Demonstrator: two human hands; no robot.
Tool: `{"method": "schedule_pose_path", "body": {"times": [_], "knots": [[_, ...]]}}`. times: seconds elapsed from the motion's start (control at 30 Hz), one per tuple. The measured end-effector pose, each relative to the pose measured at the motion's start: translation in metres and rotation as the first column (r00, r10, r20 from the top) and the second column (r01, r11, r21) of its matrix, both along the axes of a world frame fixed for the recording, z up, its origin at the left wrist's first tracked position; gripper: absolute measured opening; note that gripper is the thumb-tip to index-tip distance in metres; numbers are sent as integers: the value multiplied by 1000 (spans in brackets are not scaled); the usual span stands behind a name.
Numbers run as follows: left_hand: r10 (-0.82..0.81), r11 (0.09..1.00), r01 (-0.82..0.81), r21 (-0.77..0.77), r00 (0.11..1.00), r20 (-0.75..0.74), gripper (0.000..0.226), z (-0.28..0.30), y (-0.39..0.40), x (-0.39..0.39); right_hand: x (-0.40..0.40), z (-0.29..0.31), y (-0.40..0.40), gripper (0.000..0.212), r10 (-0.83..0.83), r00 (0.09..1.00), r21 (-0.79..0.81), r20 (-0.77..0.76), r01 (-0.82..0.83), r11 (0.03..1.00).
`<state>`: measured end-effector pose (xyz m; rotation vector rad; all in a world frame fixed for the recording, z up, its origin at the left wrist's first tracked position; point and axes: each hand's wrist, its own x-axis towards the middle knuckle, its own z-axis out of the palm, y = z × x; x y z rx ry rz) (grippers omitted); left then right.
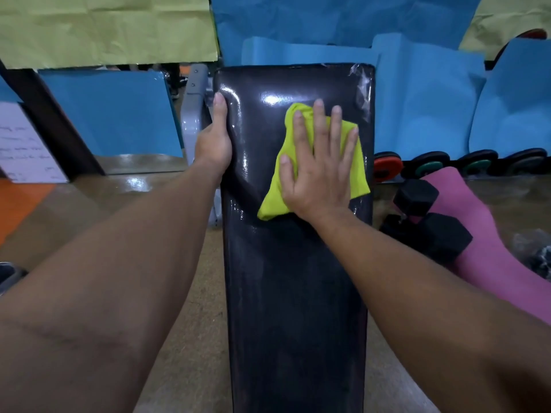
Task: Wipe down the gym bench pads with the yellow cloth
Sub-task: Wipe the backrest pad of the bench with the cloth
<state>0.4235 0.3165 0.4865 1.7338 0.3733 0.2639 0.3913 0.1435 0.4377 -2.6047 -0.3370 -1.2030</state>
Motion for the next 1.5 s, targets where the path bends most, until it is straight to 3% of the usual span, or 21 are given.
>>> {"method": "schedule_pose_path", "body": {"times": [0.1, 0.3, 0.5, 0.67, 0.87, 0.97, 1.1, 1.2, 1.3, 1.5], "knots": [[5, 1000, -5, -25, 1000, -4, 54, 2, 0, 1, -9, -19, -18, 70, 8, 1000, -44, -2, -8, 999], [-7, 999, 8, -50, 1000, 19, 55, -3, 4, 0, 7, 3, -14, 71, -100, 995, 85, 0, 100, 991], [4, 999, -4, -32, 1000, -3, 59, -3, 3, 2, 0, -6, -19, 70, -4, 1000, -1, 21, 4, 1000], [-3, 1000, 3, -23, 1000, -13, 65, -4, 2, 1, 11, 13, -11, 71, -162, 986, 167, -25, 164, 972], [18, 1000, -18, -19, 1000, 25, 59, -6, 2, 3, -17, -23, -18, 72, 41, 999, -57, 9, -41, 998], [-5, 998, 6, -58, 1000, 21, 74, -5, 4, 0, -7, -17, -36, 72, -10, 1000, -14, 19, 11, 1000], [-25, 997, 26, -69, 1000, 11, 76, -9, 7, 1, 6, 7, -10, 72, -127, 992, 129, -17, 128, 983], [-16, 999, 17, -46, 1000, 10, 81, -8, 7, 1, -7, -5, 3, 72, -15, 1000, 11, 3, 15, 1000], [-14, 998, 14, -64, 1000, 9, 68, -7, 5, 1, -17, -26, -20, 71, 47, 999, -64, 8, -46, 997], [-9, 996, 14, -92, 999, 48, 67, -9, 9, -1, 1, -7, -36, 72, -88, 995, 137, -41, 93, 986]]}}
